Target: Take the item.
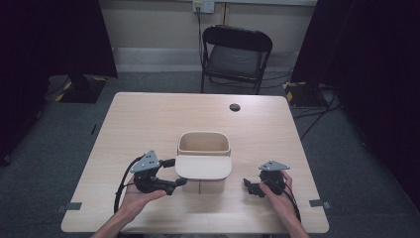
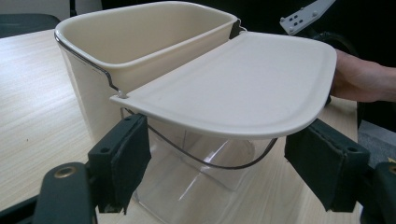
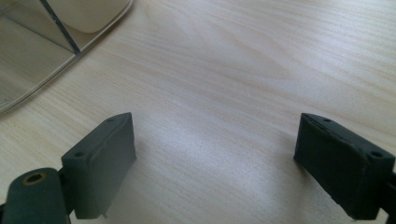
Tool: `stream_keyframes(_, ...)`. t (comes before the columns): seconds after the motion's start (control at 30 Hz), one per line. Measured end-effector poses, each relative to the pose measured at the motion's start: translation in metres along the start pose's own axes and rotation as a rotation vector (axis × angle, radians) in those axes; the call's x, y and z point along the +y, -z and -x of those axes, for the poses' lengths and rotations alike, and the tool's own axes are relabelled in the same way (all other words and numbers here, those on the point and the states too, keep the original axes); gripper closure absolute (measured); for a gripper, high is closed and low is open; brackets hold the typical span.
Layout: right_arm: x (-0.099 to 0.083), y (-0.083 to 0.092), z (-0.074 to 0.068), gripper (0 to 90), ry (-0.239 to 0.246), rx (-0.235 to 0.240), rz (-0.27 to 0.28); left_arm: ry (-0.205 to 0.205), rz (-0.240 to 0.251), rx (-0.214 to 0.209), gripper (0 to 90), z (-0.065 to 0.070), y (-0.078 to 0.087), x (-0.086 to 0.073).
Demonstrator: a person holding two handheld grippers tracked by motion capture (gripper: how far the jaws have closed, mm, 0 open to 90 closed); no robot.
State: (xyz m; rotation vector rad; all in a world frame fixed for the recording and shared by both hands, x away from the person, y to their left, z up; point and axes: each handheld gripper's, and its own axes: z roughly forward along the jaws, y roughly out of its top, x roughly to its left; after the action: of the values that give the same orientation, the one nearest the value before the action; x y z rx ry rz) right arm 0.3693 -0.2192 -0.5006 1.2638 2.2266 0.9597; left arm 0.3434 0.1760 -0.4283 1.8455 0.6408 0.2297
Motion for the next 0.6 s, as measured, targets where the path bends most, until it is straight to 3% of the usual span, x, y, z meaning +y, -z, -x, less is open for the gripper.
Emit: stream_keyframes(0.6,0.0000,0.0000,-0.0001,11.6,-0.001,0.000,0.000,0.016,0.002,0.019,21.5,-0.0047,-0.0004,0.0014)
